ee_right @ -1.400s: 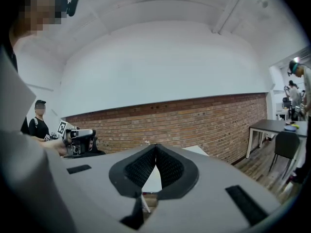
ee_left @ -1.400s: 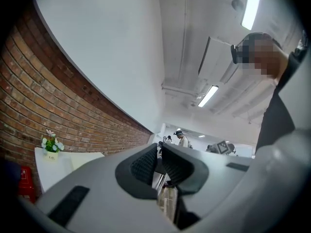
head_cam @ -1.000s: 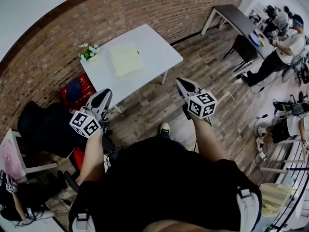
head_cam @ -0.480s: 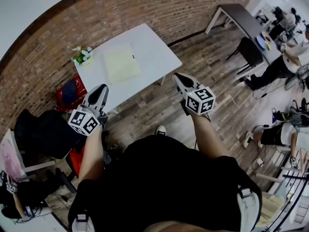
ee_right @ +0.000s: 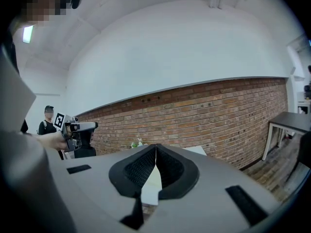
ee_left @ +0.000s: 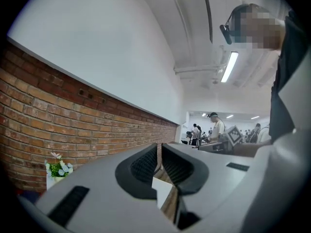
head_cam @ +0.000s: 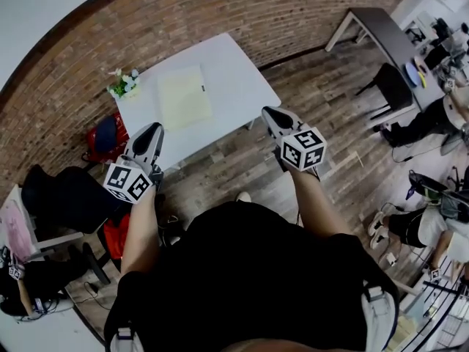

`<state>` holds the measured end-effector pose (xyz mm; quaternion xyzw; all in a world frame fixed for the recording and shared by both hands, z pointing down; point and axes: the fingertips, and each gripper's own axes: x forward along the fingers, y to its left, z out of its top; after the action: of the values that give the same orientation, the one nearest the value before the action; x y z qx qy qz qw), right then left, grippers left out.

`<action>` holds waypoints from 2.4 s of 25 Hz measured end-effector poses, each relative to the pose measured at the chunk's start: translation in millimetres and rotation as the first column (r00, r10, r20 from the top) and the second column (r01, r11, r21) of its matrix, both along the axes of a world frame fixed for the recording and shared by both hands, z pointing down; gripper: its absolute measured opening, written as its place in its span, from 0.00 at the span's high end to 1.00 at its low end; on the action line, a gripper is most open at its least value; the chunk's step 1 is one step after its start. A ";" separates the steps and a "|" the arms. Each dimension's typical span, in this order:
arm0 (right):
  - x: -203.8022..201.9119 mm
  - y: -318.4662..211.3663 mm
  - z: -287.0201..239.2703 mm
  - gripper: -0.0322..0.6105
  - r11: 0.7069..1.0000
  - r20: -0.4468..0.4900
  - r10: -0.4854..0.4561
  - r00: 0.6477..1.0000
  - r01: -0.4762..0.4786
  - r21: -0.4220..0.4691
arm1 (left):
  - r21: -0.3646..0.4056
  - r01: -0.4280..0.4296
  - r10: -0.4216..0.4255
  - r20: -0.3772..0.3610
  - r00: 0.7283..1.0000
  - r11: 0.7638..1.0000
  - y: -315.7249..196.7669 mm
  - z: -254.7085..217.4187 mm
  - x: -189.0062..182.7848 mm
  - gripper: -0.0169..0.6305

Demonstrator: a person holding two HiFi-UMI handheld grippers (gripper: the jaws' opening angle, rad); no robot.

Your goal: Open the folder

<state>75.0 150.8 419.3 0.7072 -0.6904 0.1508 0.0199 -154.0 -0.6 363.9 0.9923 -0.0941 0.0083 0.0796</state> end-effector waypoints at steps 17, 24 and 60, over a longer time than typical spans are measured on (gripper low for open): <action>67.2 -19.3 28.6 0.91 0.994 0.032 -0.103 0.994 0.103 -0.027 | 0.051 0.080 -0.083 0.073 0.994 0.996 -0.1 18.4 70.0 0.92; 83.7 -23.2 34.6 0.91 0.991 0.045 -0.127 0.991 0.129 -0.042 | 0.059 0.096 -0.100 0.083 0.991 0.994 -0.7 21.1 88.7 0.92; 55.9 -71.5 51.5 0.91 0.969 0.043 -0.211 0.977 0.215 -0.125 | 0.043 0.148 -0.152 0.113 0.982 0.988 -42.7 43.9 69.7 0.92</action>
<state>130.9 79.3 470.9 0.6240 -0.7513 0.2026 0.0713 -84.3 -43.3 407.9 0.9815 -0.1731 0.0584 0.0574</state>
